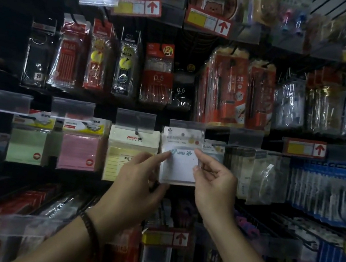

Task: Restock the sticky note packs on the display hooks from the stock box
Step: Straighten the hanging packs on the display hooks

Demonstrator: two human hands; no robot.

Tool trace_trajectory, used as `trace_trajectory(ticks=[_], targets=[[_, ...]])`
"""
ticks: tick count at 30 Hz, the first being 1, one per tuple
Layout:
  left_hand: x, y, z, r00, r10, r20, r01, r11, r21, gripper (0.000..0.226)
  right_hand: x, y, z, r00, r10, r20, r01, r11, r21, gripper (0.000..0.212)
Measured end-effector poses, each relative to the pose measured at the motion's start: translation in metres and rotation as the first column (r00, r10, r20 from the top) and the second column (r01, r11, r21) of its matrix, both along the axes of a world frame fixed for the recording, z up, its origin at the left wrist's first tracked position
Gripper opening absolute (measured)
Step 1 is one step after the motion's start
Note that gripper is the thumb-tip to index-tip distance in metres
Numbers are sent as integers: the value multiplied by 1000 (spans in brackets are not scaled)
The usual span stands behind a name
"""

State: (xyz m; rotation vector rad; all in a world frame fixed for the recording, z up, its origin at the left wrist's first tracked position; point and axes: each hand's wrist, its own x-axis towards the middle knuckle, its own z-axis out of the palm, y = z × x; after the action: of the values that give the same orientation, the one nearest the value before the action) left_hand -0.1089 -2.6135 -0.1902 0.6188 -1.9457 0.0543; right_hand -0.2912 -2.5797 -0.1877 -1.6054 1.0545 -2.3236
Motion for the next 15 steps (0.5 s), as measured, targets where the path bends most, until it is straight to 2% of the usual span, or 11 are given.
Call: trace_trajectory(ticks=[10,15], targets=[[-2,13,7,999,2,33,-2,1000,21,75,-9,2,9,994,-100,-39,103,991,88,40],[-6,6,14,992,64,108,-72,995,69,70,-12,-8,18,976,-165,-142,187,970,153,40]])
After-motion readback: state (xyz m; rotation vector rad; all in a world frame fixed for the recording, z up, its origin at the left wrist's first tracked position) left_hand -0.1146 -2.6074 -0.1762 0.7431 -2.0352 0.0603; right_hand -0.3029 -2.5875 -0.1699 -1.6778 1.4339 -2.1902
